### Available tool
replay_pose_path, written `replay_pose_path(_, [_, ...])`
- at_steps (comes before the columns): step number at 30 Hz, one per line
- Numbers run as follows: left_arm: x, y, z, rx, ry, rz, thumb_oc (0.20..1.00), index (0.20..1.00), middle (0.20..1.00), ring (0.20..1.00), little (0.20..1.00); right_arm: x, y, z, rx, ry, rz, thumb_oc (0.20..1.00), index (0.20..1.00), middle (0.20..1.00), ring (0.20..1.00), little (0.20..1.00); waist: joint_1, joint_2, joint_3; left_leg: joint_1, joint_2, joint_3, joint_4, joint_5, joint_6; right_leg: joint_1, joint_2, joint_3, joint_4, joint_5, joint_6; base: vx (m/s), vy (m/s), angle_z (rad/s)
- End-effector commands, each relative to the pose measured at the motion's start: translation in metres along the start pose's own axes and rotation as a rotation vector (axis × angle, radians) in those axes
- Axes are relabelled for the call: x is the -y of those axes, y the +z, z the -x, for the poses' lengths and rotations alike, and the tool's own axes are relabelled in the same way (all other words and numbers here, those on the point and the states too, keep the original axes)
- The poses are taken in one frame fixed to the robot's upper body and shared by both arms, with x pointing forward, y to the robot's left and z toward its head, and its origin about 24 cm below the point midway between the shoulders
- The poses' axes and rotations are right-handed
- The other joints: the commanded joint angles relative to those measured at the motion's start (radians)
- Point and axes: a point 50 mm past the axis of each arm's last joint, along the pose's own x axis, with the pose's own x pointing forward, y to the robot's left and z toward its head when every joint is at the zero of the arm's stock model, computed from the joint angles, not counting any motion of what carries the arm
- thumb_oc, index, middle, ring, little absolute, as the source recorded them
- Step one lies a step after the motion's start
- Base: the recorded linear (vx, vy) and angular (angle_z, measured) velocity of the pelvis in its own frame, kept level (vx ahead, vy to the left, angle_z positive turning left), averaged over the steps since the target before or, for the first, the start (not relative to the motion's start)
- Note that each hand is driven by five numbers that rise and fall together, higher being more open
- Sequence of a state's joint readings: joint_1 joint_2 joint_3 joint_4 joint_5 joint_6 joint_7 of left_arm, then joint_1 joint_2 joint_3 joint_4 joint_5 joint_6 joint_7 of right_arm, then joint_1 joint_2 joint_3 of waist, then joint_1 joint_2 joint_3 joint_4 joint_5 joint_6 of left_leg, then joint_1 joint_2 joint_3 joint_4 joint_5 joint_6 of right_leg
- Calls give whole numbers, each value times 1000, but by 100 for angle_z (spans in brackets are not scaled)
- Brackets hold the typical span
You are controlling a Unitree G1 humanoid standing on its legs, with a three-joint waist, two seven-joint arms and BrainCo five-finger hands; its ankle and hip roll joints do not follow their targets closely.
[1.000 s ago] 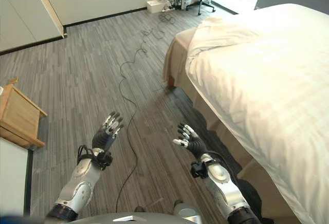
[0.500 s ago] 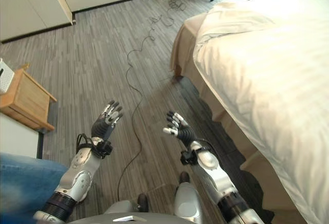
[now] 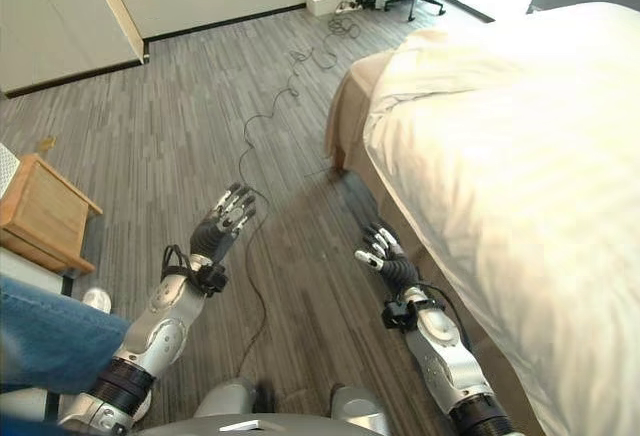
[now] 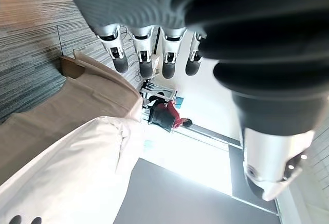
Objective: Making the bed.
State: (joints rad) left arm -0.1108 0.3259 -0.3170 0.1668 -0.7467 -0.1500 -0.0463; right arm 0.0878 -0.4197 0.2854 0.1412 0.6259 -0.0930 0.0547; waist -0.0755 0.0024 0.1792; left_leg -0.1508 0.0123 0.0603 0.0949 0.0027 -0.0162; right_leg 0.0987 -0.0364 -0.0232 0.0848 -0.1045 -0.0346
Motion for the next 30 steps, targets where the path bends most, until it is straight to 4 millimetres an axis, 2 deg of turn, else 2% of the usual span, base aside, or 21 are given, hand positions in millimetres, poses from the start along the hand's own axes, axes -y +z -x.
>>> replay_pose_path(1, [7, 26, -6, 134, -49, 28, 1000, 1000, 1000, 1000, 1000, -21, 17, -3, 104, 113, 33, 1000, 1000, 1000, 1000, 1000, 15, 8, -14, -37, -20, -49, -121, 191, -61, 125, 33, 53, -132, 24, 93, 317, 35, -61])
replay_pose_path(2, [5, 27, -5, 141, -40, 31, 1000, 1000, 1000, 1000, 1000, -21, 16, -3, 99, 119, 46, 1000, 1000, 1000, 1000, 1000, 21, 9, -15, -48, -21, -62, -148, 208, -69, 147, 36, 76, -135, 11, 96, 505, 95, -57])
replay_pose_path(3, [6, 29, -6, 150, -39, 32, 1000, 1000, 1000, 1000, 1000, -22, 14, -3, 92, 123, 48, 1000, 1000, 1000, 1000, 1000, 16, 8, -21, -31, -4, -20, -132, 214, -66, 162, 33, 99, -133, -2, 98, 369, 84, -54])
replay_pose_path(5, [7, 31, -9, 161, -41, 29, 1000, 1000, 1000, 1000, 1000, -22, 13, -2, 90, 120, 46, 1000, 1000, 1000, 1000, 1000, 14, 3, -29, -24, 0, 8, -128, 208, -62, 169, 23, 105, -137, -8, 101, 282, 114, -87])
replay_pose_path(7, [13, 41, -16, 207, -48, 40, 1000, 1000, 1000, 1000, 1000, -29, 15, -4, 104, 122, 34, 1000, 1000, 1000, 1000, 1000, -3, -9, -51, -30, -2, 66, -66, 158, -30, 166, -21, 132, -126, -20, 130, 411, 235, -96])
replay_pose_path(8, [13, 41, -17, 207, -48, 40, 1000, 1000, 1000, 1000, 1000, -29, 15, -4, 104, 122, 34, 1000, 1000, 1000, 1000, 1000, -1, -10, -52, -30, -2, 68, -64, 156, -29, 165, -22, 134, -126, -21, 130, 353, 221, -34])
replay_pose_path(9, [15, 46, -20, 232, -41, 29, 1000, 1000, 1000, 1000, 1000, -32, 16, -6, 116, 123, 29, 1000, 1000, 1000, 1000, 1000, -4, -21, -59, -32, -8, 94, -38, 125, -12, 153, -45, 150, -92, -8, 148, 349, 211, -71])
replay_pose_path(10, [18, 56, -26, 272, -38, 22, 1000, 1000, 1000, 1000, 1000, -41, 21, -12, 137, 153, 22, 1000, 1000, 1000, 1000, 1000, -13, -28, -67, -2, -2, 144, -52, 98, 8, 83, -65, 177, 59, 43, 188, 452, 250, -82])
replay_pose_path(11, [19, 58, -28, 281, -41, 15, 1000, 1000, 1000, 1000, 1000, -46, 22, -14, 141, 175, 32, 1000, 1000, 1000, 1000, 1000, -20, -35, -61, 28, -7, 158, -63, 81, 18, 42, -70, 179, 140, 80, 212, 317, 170, -119])
replay_pose_path(12, [19, 58, -28, 282, -41, 15, 1000, 1000, 1000, 1000, 1000, -46, 22, -14, 141, 175, 32, 1000, 1000, 1000, 1000, 1000, -16, -31, -64, 24, -2, 160, -64, 83, 17, 36, -66, 183, 140, 85, 211, 268, 190, -82])
replay_pose_path(13, [24, 66, -32, 309, -44, -3, 1000, 1000, 1000, 1000, 1000, -54, 28, -19, 162, 206, 65, 1000, 1000, 1000, 1000, 1000, -33, -17, -31, 88, 8, 182, -91, 67, 37, -70, -74, 139, 360, 178, 234, 266, 245, -65])
replay_pose_path(15, [23, 70, -32, 324, -36, -14, 1000, 1000, 1000, 1000, 1000, -59, 26, -19, 162, 225, 71, 1000, 1000, 1000, 1000, 1000, -54, -4, -9, 165, 12, 194, -128, 45, 46, -139, -88, 92, 443, 207, 226, 319, 258, -16])
replay_pose_path(16, [22, 70, -32, 324, -29, -15, 1000, 1000, 1000, 1000, 1000, -62, 24, -19, 157, 230, 65, 1000, 1000, 1000, 1000, 1000, -61, -2, -1, 195, 13, 202, -141, 38, 48, -177, -118, 46, 452, 223, 218, 291, 153, -28])
replay_pose_path(18, [22, 68, -30, 314, -36, 0, 1000, 1000, 1000, 1000, 1000, -60, 21, -16, 138, 230, 59, 1000, 1000, 1000, 1000, 1000, -83, -3, 4, 231, 9, 194, -154, 26, 42, -207, -131, 4, 408, 212, 205, 293, 87, -19])
replay_pose_path(20, [21, 61, -28, 287, -37, 5, 1000, 1000, 1000, 1000, 1000, -55, 16, -13, 116, 220, 63, 1000, 1000, 1000, 1000, 1000, -94, -3, 4, 252, 2, 176, -160, 10, 38, -244, -104, -16, 354, 179, 199, 290, 39, 17])
replay_pose_path(23, [17, 52, -25, 250, -29, 13, 1000, 1000, 1000, 1000, 1000, -47, 14, -10, 112, 182, 42, 1000, 1000, 1000, 1000, 1000, -107, -21, -4, 286, -17, 156, -168, -21, 30, -256, -50, -22, 182, 134, 191, 296, -11, 14])
replay_pose_path(25, [15, 45, -23, 224, -29, 26, 1000, 1000, 1000, 1000, 1000, -43, 12, -7, 106, 165, 20, 1000, 1000, 1000, 1000, 1000, -113, -32, -14, 320, -32, 138, -178, -44, 24, -257, -16, -17, 53, 144, 190, 339, -36, 17])
replay_pose_path(26, [15, 42, -22, 213, -30, 29, 1000, 1000, 1000, 1000, 1000, -41, 12, -6, 106, 162, 22, 1000, 1000, 1000, 1000, 1000, -114, -35, -17, 337, -35, 130, -179, -54, 21, -256, -10, -32, 11, 158, 189, 360, -65, 17])
replay_pose_path(27, [14, 38, -21, 199, -20, 23, 1000, 1000, 1000, 1000, 1000, -39, 12, -4, 105, 154, 26, 1000, 1000, 1000, 1000, 1000, -111, -37, -22, 353, -33, 124, -180, -68, 14, -259, -12, -79, -26, 179, 189, 337, -88, 21])
replay_pose_path(28, [15, 37, -20, 195, -18, 14, 1000, 1000, 1000, 1000, 1000, -39, 11, -3, 105, 144, 23, 1000, 1000, 1000, 1000, 1000, -108, -39, -26, 358, -33, 121, -171, -75, 10, -249, -25, -102, -22, 183, 188, 274, -88, 41])
replay_pose_path(30, [15, 35, -18, 188, -19, 31, 1000, 1000, 1000, 1000, 1000, -36, 14, -1, 111, 141, 27, 1000, 1000, 1000, 1000, 1000, -101, -46, -39, 353, -26, 110, -131, -85, 4, -205, -22, -103, -37, 176, 172, 230, -111, 58])
